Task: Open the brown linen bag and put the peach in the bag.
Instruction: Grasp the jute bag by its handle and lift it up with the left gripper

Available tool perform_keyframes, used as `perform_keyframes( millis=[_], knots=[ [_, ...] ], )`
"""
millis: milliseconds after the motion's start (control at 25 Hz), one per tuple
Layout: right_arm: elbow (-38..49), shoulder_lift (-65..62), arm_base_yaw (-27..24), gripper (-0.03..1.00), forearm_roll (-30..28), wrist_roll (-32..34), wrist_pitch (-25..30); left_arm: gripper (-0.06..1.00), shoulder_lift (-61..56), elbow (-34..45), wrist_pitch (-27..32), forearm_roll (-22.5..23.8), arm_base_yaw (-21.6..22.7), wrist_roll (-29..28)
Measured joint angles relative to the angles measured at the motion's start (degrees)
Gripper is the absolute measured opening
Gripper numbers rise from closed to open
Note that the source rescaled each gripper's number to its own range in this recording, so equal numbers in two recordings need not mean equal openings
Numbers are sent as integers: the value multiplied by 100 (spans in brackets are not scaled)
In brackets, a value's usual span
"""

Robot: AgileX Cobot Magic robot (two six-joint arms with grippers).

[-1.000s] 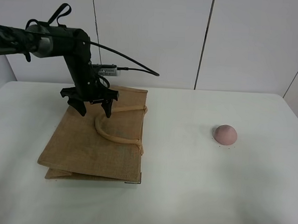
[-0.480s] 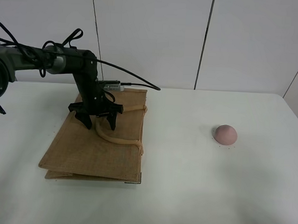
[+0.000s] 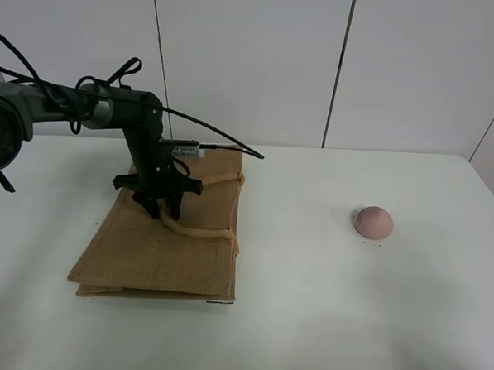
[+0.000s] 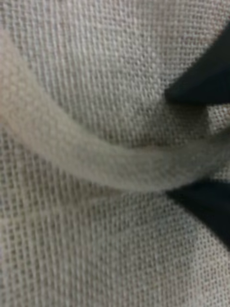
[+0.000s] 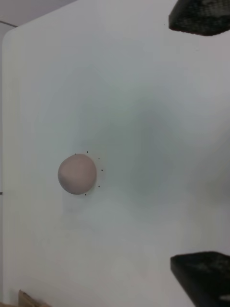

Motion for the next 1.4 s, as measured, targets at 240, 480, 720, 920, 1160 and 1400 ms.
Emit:
perform_keyframes(
  millis=[240, 480, 720, 920, 1160, 1400],
  knots=[
    [0, 0, 0, 100, 0, 0, 0, 5, 0, -111, 181, -1, 0, -7],
    [0, 0, 0, 100, 0, 0, 0, 1, -223, -678, 816, -81, 0, -6],
    [0, 0, 0, 100, 0, 0, 0, 1, -927, -1832, 1524, -112, 0, 124],
    [0, 0, 0, 100, 0, 0, 0, 1, -1706, -2066, 1536, -113, 0, 153],
    [0, 0, 0, 100, 0, 0, 0, 0, -2516, -2071, 1542, -100, 0, 274],
    [0, 0, 0, 100, 0, 0, 0, 0, -2877, -2071, 1548, -88, 0, 345]
  ],
)
